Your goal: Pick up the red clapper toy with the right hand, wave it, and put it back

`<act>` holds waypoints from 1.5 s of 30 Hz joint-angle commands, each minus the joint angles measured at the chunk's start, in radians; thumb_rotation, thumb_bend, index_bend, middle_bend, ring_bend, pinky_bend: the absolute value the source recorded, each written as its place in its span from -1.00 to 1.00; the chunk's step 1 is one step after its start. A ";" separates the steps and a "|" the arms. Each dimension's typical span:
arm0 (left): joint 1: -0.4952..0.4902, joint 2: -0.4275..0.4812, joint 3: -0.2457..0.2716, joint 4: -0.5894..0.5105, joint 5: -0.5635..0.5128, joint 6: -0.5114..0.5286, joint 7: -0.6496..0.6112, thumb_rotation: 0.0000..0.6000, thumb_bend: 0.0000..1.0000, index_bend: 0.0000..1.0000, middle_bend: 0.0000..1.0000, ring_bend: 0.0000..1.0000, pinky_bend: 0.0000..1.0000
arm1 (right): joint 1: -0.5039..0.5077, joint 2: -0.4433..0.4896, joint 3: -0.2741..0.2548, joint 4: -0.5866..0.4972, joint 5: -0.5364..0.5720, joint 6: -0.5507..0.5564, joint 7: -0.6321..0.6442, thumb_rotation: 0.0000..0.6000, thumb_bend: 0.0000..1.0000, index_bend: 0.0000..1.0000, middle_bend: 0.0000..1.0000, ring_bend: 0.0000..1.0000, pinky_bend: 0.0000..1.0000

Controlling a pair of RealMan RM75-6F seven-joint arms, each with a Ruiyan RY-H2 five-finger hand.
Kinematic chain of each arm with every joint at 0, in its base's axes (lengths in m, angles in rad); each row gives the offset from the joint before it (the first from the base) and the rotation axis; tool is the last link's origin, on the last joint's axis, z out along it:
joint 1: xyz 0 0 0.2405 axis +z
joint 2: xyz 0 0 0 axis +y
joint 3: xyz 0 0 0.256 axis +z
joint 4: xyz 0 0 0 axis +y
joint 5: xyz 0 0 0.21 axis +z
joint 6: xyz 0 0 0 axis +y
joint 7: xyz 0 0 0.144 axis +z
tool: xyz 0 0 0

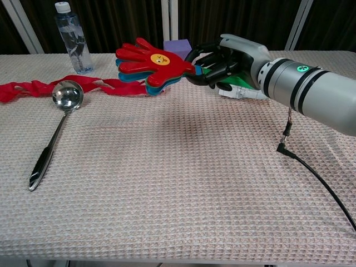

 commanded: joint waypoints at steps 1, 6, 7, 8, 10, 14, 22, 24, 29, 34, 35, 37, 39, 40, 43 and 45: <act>0.002 0.000 0.001 0.002 -0.001 0.001 -0.003 1.00 -0.82 -0.85 -0.86 -1.00 -0.91 | 0.007 -0.043 0.002 0.024 0.024 0.003 -0.045 1.00 -0.24 0.78 0.16 0.41 0.74; 0.008 0.001 0.002 0.008 -0.004 0.005 -0.013 1.00 -0.82 -0.85 -0.86 -1.00 -0.91 | 0.019 -0.096 -0.004 0.053 0.049 -0.008 -0.116 1.00 -0.32 0.75 0.13 0.37 0.74; 0.009 0.002 0.002 0.010 -0.005 0.006 -0.015 1.00 -0.82 -0.85 -0.86 -1.00 -0.91 | 0.020 -0.103 -0.005 0.057 0.051 -0.007 -0.128 1.00 -0.35 0.72 0.10 0.33 0.74; 0.011 0.002 0.002 0.011 -0.005 0.008 -0.018 1.00 -0.82 -0.85 -0.86 -1.00 -0.91 | 0.021 -0.110 -0.006 0.058 0.053 -0.010 -0.139 1.00 -0.38 0.68 0.07 0.28 0.72; 0.013 0.003 0.003 0.013 -0.005 0.010 -0.023 1.00 -0.82 -0.85 -0.86 -1.00 -0.91 | 0.026 -0.105 -0.012 0.051 0.055 -0.038 -0.150 1.00 -0.57 0.29 -0.25 -0.24 0.28; 0.017 0.004 0.003 0.017 -0.002 0.015 -0.031 1.00 -0.82 -0.85 -0.86 -1.00 -0.91 | 0.027 -0.083 -0.014 0.037 0.056 -0.053 -0.191 1.00 -0.90 -0.87 -0.97 -1.00 -0.95; 0.022 0.007 0.002 0.012 0.000 0.026 -0.029 1.00 -0.82 -0.85 -0.86 -1.00 -0.91 | -0.065 0.020 -0.015 -0.102 0.047 0.100 -0.290 1.00 -0.92 -1.00 -1.00 -1.00 -1.00; 0.023 0.008 0.002 0.010 0.000 0.028 -0.026 1.00 -0.82 -0.85 -0.86 -1.00 -0.91 | -0.110 0.083 -0.031 -0.169 0.016 0.149 -0.293 1.00 -0.89 -1.00 -1.00 -1.00 -1.00; 0.024 0.009 0.002 0.002 0.001 0.028 -0.014 1.00 -0.82 -0.85 -0.86 -1.00 -0.91 | -0.274 0.301 -0.131 -0.308 -0.086 0.341 -0.395 1.00 -0.83 -1.00 -1.00 -1.00 -1.00; 0.022 0.011 0.000 -0.012 0.012 0.036 0.008 1.00 -0.82 -0.85 -0.86 -1.00 -0.91 | -0.437 0.429 -0.233 -0.334 -0.128 0.518 -0.486 1.00 -0.81 -1.00 -1.00 -1.00 -1.00; 0.023 0.011 0.000 -0.018 0.012 0.037 0.012 1.00 -0.82 -0.85 -0.86 -1.00 -0.91 | -0.477 0.445 -0.253 -0.327 -0.136 0.558 -0.486 1.00 -0.81 -1.00 -1.00 -1.00 -1.00; 0.022 0.013 -0.001 -0.026 0.013 0.037 0.019 1.00 -0.82 -0.85 -0.86 -1.00 -0.91 | -0.534 0.460 -0.278 -0.299 -0.147 0.613 -0.475 1.00 -0.81 -1.00 -1.00 -1.00 -1.00; 0.020 0.014 -0.001 -0.032 0.015 0.036 0.026 1.00 -0.82 -0.85 -0.86 -1.00 -0.91 | -0.589 0.468 -0.299 -0.253 -0.168 0.667 -0.454 1.00 -0.81 -1.00 -1.00 -1.00 -1.00; 0.019 0.015 -0.001 -0.033 0.015 0.034 0.028 1.00 -0.82 -0.85 -0.86 -1.00 -0.91 | -0.609 0.467 -0.305 -0.227 -0.181 0.690 -0.443 1.00 -0.81 -1.00 -1.00 -1.00 -1.00; 0.017 0.012 -0.001 -0.030 0.012 0.030 0.028 1.00 -0.82 -0.85 -0.86 -1.00 -0.91 | -0.660 0.454 -0.315 -0.144 -0.228 0.751 -0.396 1.00 -0.81 -1.00 -1.00 -1.00 -1.00; 0.018 0.009 0.000 -0.025 0.009 0.026 0.024 1.00 -0.82 -0.85 -0.86 -1.00 -0.91 | -0.680 0.447 -0.317 -0.108 -0.255 0.768 -0.359 1.00 -0.81 -1.00 -1.00 -1.00 -1.00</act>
